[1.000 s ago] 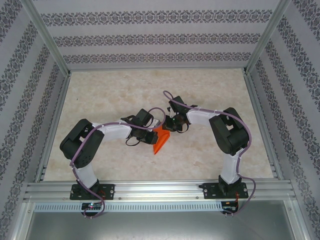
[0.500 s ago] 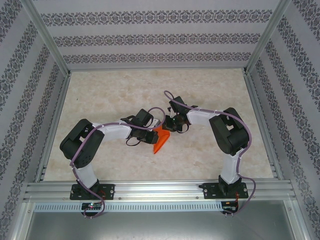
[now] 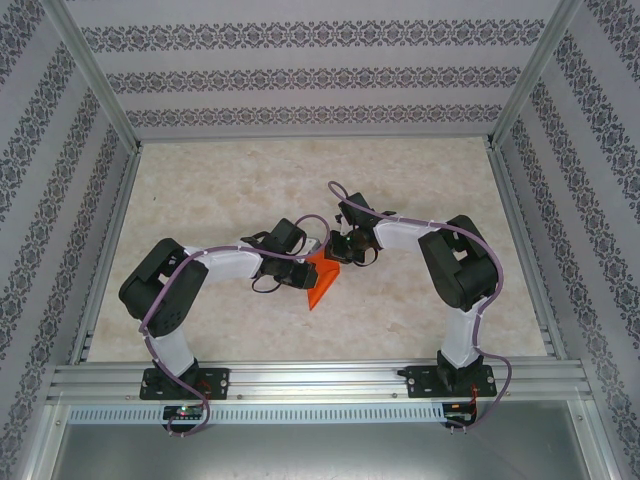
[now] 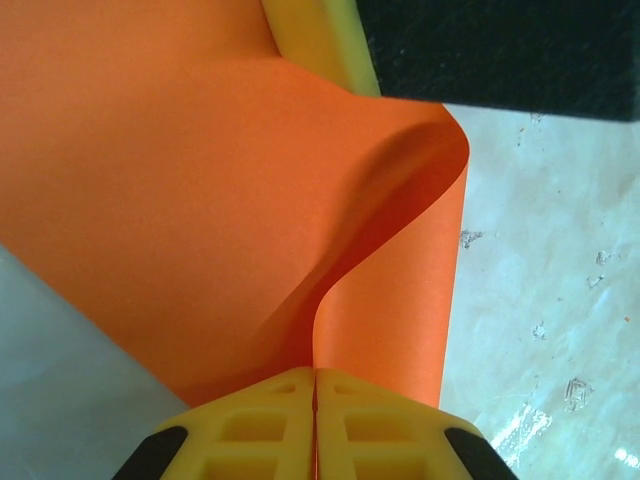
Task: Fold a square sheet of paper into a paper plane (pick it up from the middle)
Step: Third fold the triangle at the center of the table.
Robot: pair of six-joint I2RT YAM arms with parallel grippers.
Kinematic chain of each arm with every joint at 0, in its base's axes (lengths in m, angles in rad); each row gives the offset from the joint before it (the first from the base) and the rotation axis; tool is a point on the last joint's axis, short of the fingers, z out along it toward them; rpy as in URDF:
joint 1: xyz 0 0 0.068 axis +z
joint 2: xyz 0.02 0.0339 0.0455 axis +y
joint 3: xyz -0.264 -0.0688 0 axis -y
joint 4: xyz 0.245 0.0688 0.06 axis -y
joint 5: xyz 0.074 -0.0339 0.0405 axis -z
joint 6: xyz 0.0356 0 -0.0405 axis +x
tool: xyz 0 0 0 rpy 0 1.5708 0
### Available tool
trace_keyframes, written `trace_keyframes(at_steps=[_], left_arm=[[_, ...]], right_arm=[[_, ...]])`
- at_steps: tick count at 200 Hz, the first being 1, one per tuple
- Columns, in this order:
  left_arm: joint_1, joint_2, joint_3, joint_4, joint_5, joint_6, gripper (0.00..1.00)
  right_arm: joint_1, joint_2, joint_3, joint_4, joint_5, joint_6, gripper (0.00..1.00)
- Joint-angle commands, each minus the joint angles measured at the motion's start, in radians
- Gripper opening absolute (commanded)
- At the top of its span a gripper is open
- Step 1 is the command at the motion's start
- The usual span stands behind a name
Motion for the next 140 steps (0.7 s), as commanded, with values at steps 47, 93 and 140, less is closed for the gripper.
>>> trace_keyframes(at_steps=[47,93,140], left_arm=[[0.012,0.022,-0.011,0.022,0.03,-0.018,0.1],[0.012,0.024,0.001,-0.003,-0.022,0.014,0.11],[0.012,0.036,0.0,0.001,-0.008,0.034,0.11]], right_arm=[[0.014,0.012,-0.03,-0.025,0.039,0.005,0.1],[0.014,0.016,-0.029,-0.023,0.039,0.007,0.1],[0.014,0.017,-0.035,-0.024,0.038,0.009,0.1]])
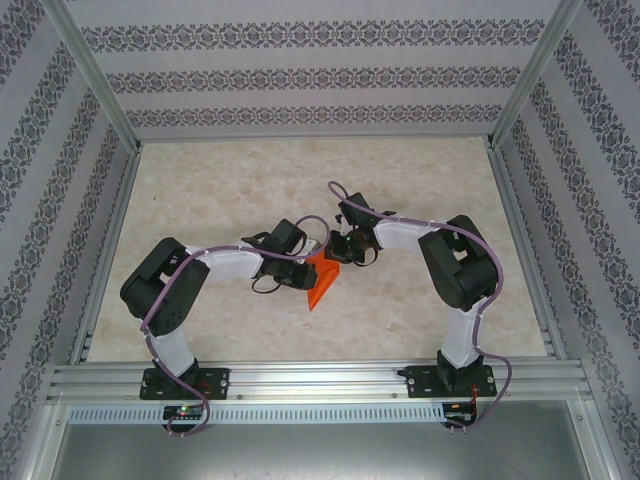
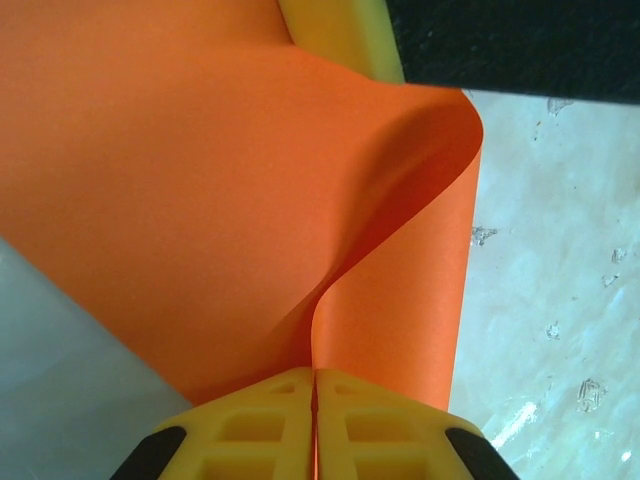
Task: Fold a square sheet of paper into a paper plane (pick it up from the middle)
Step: Third fold the triangle at the center of the table.
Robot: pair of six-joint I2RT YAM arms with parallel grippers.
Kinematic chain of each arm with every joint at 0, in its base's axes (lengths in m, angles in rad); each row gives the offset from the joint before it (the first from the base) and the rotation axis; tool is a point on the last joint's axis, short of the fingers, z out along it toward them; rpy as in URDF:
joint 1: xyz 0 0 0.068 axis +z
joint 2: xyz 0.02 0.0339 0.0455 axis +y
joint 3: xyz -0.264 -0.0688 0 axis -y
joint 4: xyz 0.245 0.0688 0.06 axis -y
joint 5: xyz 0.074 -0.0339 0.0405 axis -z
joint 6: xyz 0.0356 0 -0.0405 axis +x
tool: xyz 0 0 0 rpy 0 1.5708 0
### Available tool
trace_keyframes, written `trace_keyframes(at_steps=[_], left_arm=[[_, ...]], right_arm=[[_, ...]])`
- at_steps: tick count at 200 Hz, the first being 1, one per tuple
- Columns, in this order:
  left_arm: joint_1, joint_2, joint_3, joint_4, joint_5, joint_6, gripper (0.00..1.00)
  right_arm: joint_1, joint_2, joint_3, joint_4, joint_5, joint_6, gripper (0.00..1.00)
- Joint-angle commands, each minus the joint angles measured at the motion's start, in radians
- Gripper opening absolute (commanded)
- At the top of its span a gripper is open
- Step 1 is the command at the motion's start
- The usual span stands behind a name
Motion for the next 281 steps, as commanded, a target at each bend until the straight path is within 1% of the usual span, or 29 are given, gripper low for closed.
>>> trace_keyframes(at_steps=[1,33,70,99,135,153,178,201,213,250,281], left_arm=[[0.012,0.028,-0.001,0.005,0.002,0.029,0.11],[0.011,0.039,-0.008,0.022,0.021,0.018,0.11],[0.011,0.058,-0.021,0.026,0.012,0.022,0.11],[0.011,0.058,-0.023,0.018,0.005,0.029,0.11],[0.011,0.058,-0.026,0.013,0.0,0.038,0.11],[0.012,0.059,-0.026,0.023,0.015,0.034,0.11],[0.011,0.059,-0.015,0.012,0.013,0.039,0.11],[0.011,0.055,-0.01,0.003,0.013,0.041,0.11],[0.012,0.053,-0.009,0.0,0.012,0.045,0.11],[0.01,0.055,-0.001,-0.011,0.01,0.053,0.11],[0.011,0.052,0.004,-0.018,0.007,0.056,0.11]], right_arm=[[0.014,0.017,-0.035,-0.024,0.037,0.009,0.1],[0.013,0.01,-0.034,-0.024,0.038,0.01,0.1],[0.008,-0.026,-0.034,0.005,0.01,0.032,0.12],[-0.026,-0.138,-0.083,0.082,0.005,0.086,0.16],[-0.074,-0.291,-0.175,0.119,0.028,0.123,0.18],[-0.074,-0.336,-0.226,0.157,-0.013,0.136,0.14],[-0.037,-0.373,-0.329,0.3,-0.086,0.215,0.1],[0.017,-0.385,-0.38,0.357,-0.093,0.259,0.08],[0.042,-0.382,-0.416,0.418,-0.089,0.293,0.08],[0.089,-0.315,-0.474,0.562,-0.109,0.361,0.06],[0.101,-0.272,-0.479,0.583,-0.108,0.365,0.06]])
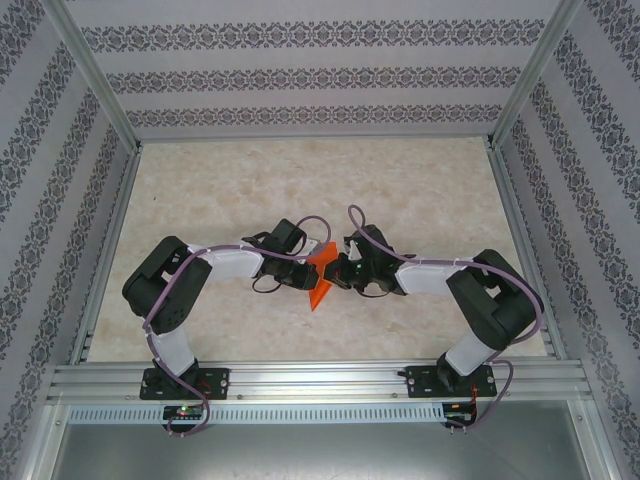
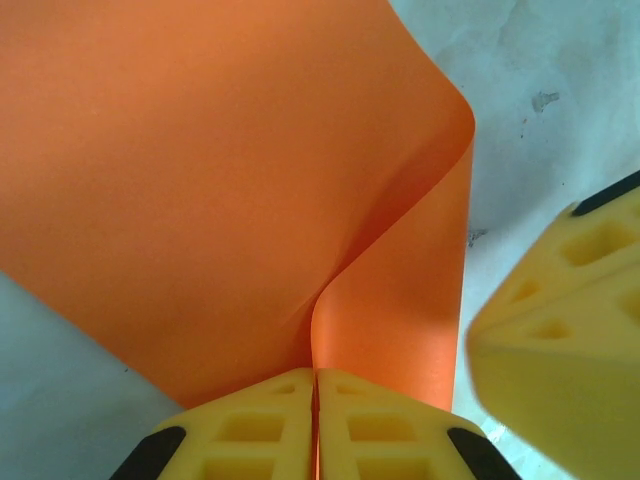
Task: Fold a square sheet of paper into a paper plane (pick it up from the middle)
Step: Third fold the triangle at the center of the table.
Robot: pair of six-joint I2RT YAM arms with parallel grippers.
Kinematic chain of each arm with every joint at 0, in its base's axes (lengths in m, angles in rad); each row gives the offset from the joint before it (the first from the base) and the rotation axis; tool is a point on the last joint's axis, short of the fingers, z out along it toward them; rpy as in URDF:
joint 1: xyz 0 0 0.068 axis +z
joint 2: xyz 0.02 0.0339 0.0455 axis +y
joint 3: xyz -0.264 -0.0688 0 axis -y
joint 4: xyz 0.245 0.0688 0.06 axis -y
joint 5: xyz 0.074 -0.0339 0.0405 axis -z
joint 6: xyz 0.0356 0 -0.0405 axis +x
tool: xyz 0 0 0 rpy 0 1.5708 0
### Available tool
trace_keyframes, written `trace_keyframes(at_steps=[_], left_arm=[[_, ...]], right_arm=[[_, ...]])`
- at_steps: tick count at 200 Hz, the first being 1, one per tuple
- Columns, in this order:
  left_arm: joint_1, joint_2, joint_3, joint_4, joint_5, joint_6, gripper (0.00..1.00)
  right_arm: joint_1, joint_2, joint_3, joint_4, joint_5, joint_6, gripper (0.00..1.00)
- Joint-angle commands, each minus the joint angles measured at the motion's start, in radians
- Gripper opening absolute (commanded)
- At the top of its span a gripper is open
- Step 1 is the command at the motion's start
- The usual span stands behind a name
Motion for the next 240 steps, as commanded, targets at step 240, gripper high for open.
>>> trace_keyframes(at_steps=[240], left_arm=[[0.006,0.025,0.019,-0.077,-0.054,0.05,0.11]], right_arm=[[-0.073,0.111,0.002,0.106,0.004,-0.042,0.08]])
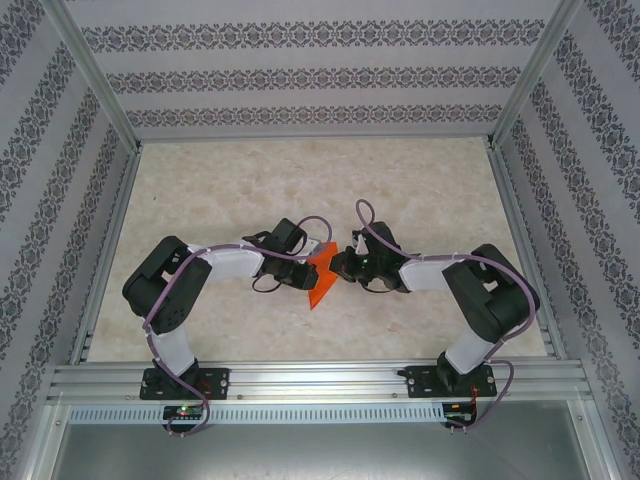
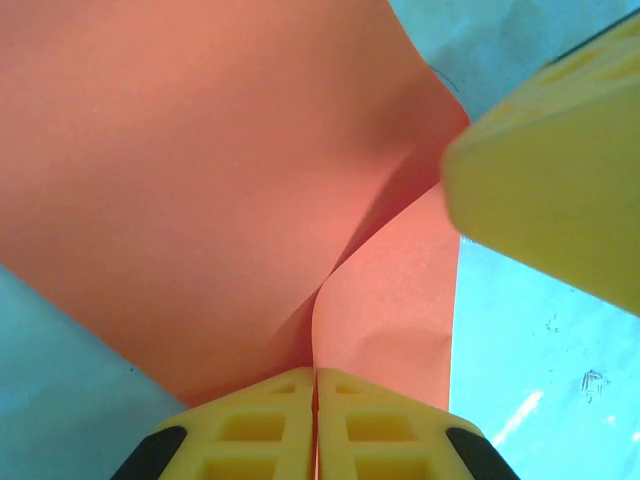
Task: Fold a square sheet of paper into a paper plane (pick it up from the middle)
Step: Third fold the triangle at the center of the table.
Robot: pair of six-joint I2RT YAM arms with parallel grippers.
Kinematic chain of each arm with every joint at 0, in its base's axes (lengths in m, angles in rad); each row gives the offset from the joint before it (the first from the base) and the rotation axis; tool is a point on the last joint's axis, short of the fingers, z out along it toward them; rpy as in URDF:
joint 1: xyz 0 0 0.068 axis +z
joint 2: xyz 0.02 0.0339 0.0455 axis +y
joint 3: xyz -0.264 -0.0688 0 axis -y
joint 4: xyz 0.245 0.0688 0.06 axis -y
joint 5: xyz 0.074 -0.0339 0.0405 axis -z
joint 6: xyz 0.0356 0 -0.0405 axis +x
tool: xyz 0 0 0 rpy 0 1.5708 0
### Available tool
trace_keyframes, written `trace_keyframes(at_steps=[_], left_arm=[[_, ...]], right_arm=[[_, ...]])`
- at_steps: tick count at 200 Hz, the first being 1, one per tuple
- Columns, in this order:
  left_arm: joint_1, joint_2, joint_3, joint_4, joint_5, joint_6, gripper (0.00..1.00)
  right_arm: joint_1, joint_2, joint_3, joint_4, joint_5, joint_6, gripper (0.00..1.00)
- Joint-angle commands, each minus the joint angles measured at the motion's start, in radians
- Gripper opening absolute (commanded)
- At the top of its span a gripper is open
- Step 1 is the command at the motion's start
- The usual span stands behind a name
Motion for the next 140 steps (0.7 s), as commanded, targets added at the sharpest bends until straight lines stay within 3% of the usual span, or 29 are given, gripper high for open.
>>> trace_keyframes(at_steps=[1,42,101,140], left_arm=[[0.005,0.024,0.008,-0.054,-0.045,0.024,0.11],[0.005,0.026,0.0,-0.056,-0.042,0.025,0.1],[0.005,0.024,0.002,-0.061,-0.047,0.029,0.1],[0.005,0.022,0.007,-0.063,-0.047,0.027,0.1]], right_arm=[[0.0,0.056,0.021,-0.004,0.004,-0.03,0.08],[-0.009,0.108,0.016,-0.002,0.02,-0.023,0.08],[-0.024,-0.022,0.034,-0.083,0.013,-0.053,0.09],[-0.032,0.053,0.044,-0.102,0.033,-0.071,0.09]])
